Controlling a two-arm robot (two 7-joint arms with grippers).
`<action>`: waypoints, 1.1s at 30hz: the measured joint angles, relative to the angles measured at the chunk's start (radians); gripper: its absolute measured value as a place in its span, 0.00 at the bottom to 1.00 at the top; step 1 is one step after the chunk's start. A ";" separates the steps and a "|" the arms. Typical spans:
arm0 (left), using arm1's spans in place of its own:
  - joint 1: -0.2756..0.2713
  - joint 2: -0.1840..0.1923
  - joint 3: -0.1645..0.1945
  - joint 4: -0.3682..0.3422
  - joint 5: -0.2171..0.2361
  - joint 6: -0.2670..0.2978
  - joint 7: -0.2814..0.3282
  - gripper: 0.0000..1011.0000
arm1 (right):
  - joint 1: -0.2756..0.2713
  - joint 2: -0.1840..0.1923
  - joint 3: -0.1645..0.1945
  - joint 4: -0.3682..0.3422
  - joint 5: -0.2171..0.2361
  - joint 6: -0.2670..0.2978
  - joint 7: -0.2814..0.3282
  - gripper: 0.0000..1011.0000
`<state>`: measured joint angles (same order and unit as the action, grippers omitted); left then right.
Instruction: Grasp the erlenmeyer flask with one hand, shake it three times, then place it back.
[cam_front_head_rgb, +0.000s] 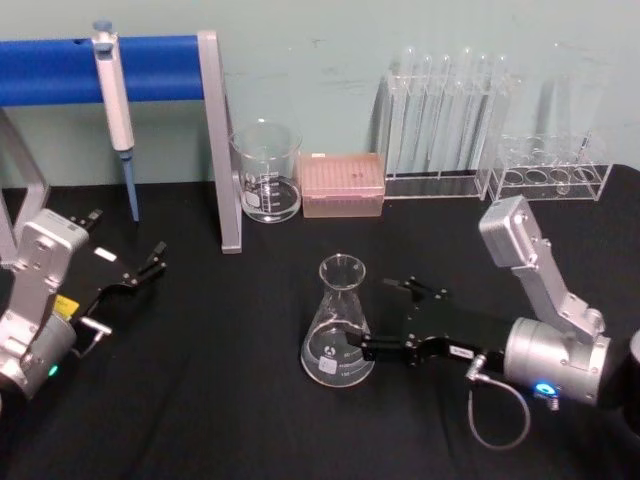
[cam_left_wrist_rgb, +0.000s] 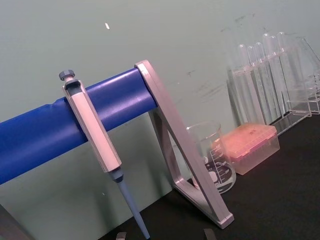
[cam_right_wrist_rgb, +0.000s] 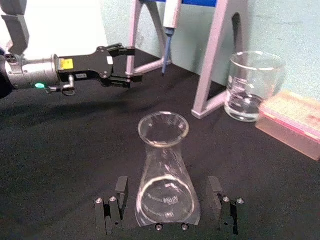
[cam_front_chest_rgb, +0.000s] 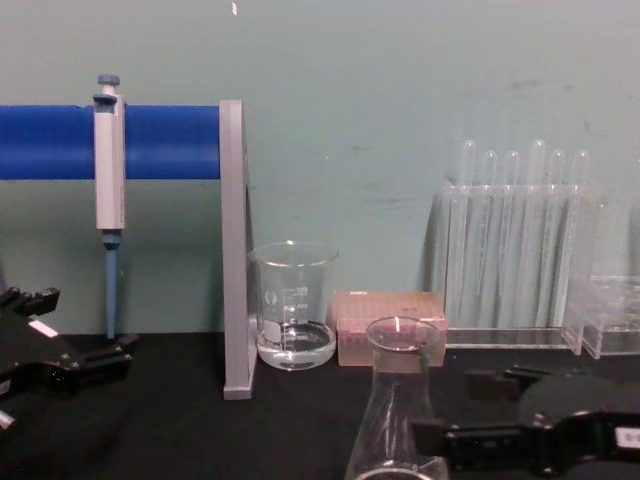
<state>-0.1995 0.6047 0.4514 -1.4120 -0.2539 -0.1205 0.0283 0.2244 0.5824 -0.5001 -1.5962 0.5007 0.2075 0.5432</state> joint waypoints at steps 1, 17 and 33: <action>0.000 0.000 0.000 0.000 0.000 0.000 0.000 0.99 | -0.009 0.014 0.007 -0.014 0.005 0.010 -0.007 0.99; 0.000 0.000 0.000 0.000 0.000 0.000 0.000 0.99 | -0.066 0.022 0.104 -0.044 -0.001 0.044 -0.202 0.99; 0.000 0.000 0.000 0.000 0.000 0.000 0.000 0.99 | -0.043 -0.131 0.151 0.052 -0.166 -0.153 -0.399 0.99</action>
<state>-0.1995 0.6047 0.4514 -1.4120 -0.2539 -0.1205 0.0283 0.1819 0.4515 -0.3492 -1.5446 0.3343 0.0543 0.1438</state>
